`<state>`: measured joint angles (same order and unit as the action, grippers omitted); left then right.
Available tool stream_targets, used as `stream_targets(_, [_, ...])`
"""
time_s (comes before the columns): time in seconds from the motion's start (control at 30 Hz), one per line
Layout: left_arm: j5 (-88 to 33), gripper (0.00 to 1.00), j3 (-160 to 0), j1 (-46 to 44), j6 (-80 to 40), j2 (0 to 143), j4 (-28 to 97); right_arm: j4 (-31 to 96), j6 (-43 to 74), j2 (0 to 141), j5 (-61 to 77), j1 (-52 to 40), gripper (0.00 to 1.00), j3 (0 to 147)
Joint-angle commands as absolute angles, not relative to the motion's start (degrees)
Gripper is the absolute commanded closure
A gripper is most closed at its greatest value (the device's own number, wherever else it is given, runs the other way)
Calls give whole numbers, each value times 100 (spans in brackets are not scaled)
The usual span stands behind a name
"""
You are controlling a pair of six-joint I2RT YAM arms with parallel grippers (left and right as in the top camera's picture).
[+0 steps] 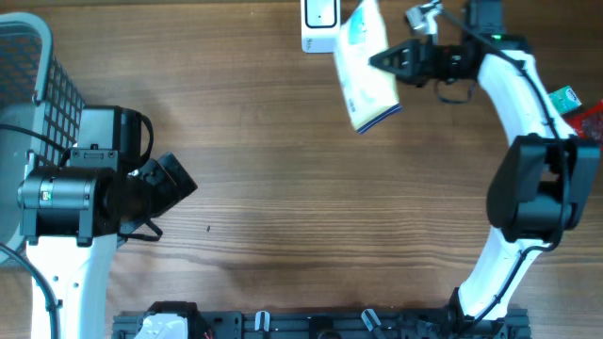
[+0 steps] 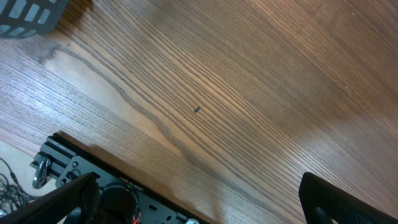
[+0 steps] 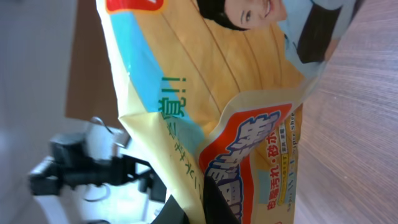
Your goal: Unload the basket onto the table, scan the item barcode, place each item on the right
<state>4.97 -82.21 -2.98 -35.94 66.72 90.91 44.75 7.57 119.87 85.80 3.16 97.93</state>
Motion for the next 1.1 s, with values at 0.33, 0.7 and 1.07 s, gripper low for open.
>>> stream_targets(0.33, [495,0,-8224,-272,-3671,6676,9094,340,6281,11817,9295,738,96,9780])
stream_targets(0.7, [495,0,-8224,-272,-3671,6676,9094,1140,4322,11830,9286,681,96,8654])
stream_targets(1.07, [495,0,-8224,-272,-3671,6676,9094,2043,2425,11714,5542,738,60,6761])
